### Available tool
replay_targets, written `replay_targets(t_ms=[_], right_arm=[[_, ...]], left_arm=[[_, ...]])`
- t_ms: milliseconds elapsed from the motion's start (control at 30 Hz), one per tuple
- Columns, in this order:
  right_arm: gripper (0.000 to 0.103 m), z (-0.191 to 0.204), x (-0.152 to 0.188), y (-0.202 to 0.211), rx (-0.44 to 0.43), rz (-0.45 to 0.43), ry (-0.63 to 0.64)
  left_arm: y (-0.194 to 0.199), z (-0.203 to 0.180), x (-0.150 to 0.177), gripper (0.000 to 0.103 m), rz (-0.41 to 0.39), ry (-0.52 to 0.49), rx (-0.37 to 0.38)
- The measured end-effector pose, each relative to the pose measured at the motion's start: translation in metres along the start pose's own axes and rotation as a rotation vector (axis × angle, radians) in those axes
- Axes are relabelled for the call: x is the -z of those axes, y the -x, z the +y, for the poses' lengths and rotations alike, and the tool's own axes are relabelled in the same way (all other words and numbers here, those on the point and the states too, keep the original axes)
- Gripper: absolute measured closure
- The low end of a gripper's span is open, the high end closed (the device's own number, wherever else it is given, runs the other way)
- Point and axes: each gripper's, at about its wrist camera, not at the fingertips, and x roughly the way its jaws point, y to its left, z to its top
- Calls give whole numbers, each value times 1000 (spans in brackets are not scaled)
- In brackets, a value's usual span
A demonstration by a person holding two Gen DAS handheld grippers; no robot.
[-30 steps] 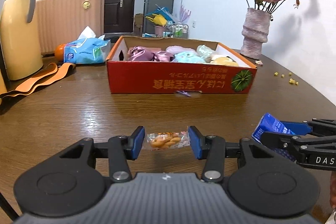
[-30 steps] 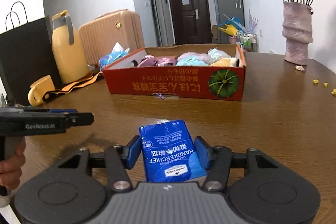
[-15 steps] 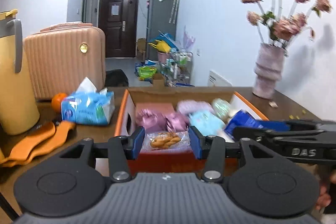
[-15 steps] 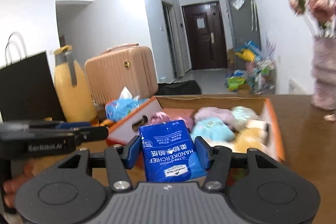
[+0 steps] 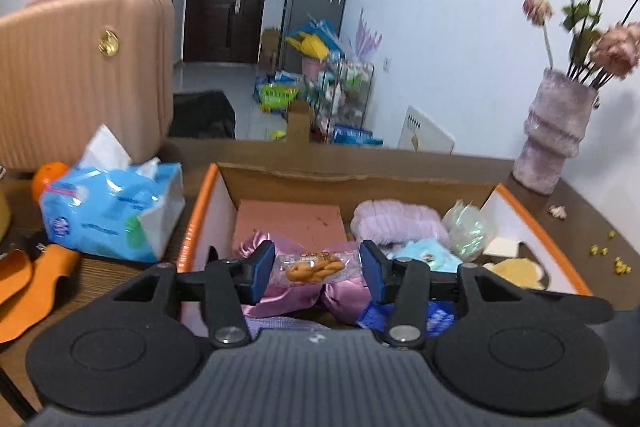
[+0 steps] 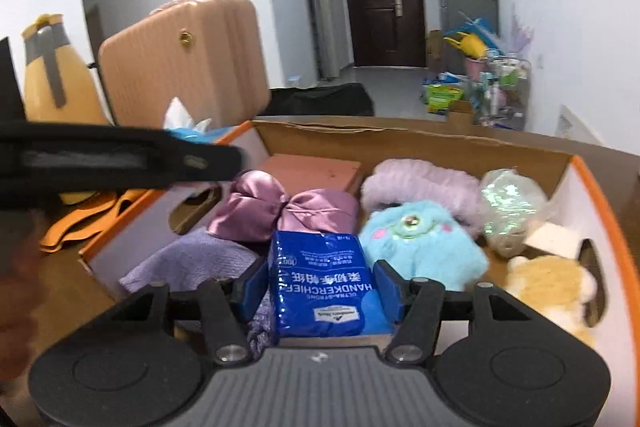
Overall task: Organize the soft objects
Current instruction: 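Carry both packets into the box and open both tools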
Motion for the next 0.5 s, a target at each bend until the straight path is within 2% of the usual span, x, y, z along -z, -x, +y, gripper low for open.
replay_targets(t_ms=[167,300,333,433,500], right_arm=[[31,-11,-3,19,10,-54,-18],[31,-22,-12,42,12,-111,-35],[31,-23,-13,48,4,-124,-41],[42,-22,-17,63,-12,-162,-50],[42,-20,-20,71,-9,-172,-41]], left_arm=[[-20,6,3,48,50,24,-19],[-11,7,0,40,34,20,-16],[-7,7,-3,39,24,18,-18],[13,8,-10,34,-10,22,-26],[28,9,-15,34,-33,24,-33]])
